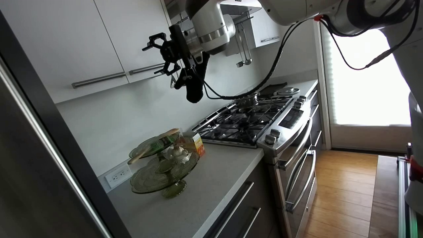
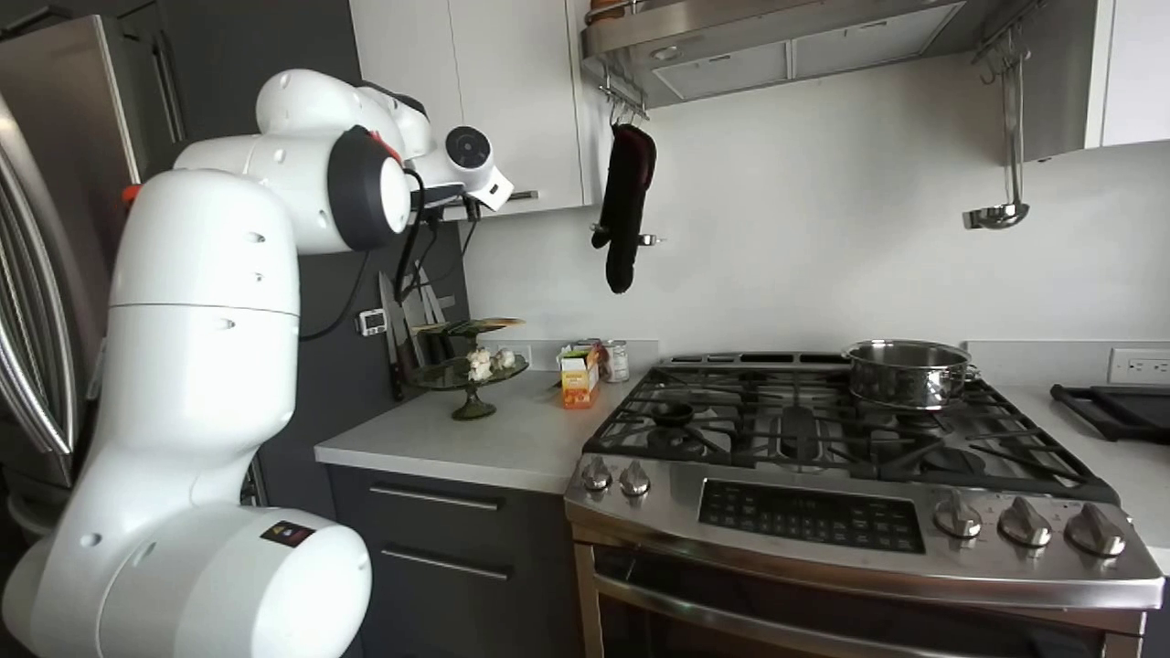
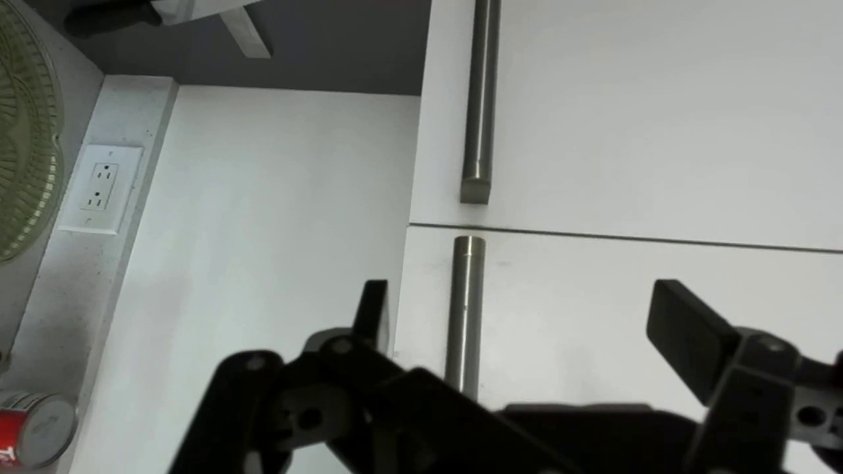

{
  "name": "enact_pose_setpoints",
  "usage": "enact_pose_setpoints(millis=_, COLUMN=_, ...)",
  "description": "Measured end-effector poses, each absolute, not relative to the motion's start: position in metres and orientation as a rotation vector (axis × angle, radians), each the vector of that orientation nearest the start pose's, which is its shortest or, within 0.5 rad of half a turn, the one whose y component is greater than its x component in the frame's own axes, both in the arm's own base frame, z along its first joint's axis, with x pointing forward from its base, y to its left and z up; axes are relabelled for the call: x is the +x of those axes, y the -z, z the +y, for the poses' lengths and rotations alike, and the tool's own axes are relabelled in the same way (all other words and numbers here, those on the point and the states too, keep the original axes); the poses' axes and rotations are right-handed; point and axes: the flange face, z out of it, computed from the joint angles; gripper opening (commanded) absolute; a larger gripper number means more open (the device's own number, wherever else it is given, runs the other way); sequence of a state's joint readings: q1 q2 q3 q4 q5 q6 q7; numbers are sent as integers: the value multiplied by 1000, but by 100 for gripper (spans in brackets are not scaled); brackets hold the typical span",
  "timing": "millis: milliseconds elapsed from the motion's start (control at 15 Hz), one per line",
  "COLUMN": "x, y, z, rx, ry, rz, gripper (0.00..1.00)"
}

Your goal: Open the right door of the top drawer

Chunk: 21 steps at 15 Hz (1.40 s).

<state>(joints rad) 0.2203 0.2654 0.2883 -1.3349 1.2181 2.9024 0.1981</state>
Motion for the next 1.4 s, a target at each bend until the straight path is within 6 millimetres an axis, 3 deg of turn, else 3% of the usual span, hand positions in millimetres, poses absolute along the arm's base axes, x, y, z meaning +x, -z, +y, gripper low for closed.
enact_pose_setpoints(millis=400, x=672, y=-677, z=247, rx=-1549, ry=712, rz=612, gripper=100)
enact_pose_setpoints(millis=600, x=687, y=-670, z=254, rx=-1531, ry=723, rz=584, gripper=76)
enact_pose_setpoints(millis=733, x=694, y=-669, z=258, rx=-1515, ry=723, rz=572, gripper=66)
enact_pose_setpoints(millis=867, x=699, y=-669, z=260, rx=-1498, ry=723, rz=563, gripper=44)
enact_pose_setpoints(millis=1000, x=703, y=-670, z=261, rx=-1486, ry=721, rz=556, gripper=30)
enact_pose_setpoints(millis=1133, x=706, y=-670, z=262, rx=-1477, ry=716, rz=544, gripper=24)
enact_pose_setpoints(millis=1267, x=707, y=-672, z=264, rx=-1472, ry=715, rz=536, gripper=1)
enact_pose_setpoints(millis=1400, x=707, y=-671, z=265, rx=-1469, ry=705, rz=541, gripper=5)
